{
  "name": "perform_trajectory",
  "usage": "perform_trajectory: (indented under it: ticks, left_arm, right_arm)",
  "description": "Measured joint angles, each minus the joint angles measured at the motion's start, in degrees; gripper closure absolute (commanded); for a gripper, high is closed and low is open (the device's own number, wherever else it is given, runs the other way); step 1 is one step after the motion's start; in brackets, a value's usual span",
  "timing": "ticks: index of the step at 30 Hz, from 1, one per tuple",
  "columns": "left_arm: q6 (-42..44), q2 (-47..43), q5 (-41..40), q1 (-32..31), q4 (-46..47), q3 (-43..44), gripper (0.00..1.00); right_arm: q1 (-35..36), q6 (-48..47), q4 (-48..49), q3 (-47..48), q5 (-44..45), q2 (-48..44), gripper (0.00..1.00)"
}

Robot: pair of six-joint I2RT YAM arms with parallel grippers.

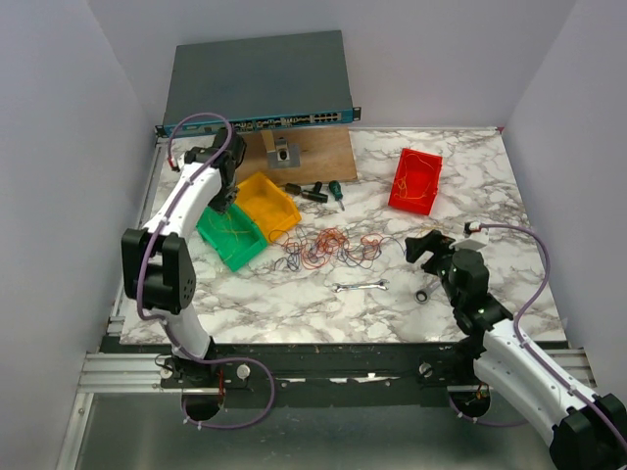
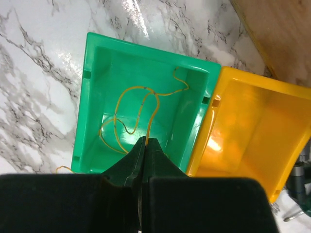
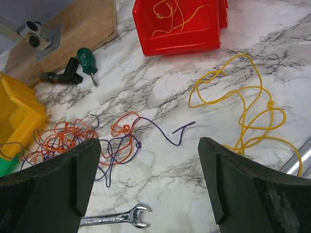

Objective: Untangle the cables

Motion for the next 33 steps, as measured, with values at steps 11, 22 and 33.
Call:
perform_trajectory:
  ticks: [11, 22, 33]
  left_arm:
    - [-4.0, -15.4, -0.6, 0.9, 17.1, -13.1, 1.00]
    - [-5.0, -16.4, -0.8, 3.0, 20.8, -11.8, 1.00]
    - [-4.0, -25.1, -0.2, 2.8, 41.4, -37.6, 1.00]
  right_arm:
    - [0.0, 0.0, 0.9, -0.5, -0.6, 1.4, 0.11]
    - [0.0, 0.0, 2.1, -0.7, -1.7, 2.1, 0.12]
    - [0.0, -0.1, 2.6, -1.2, -2.8, 2.0, 0.12]
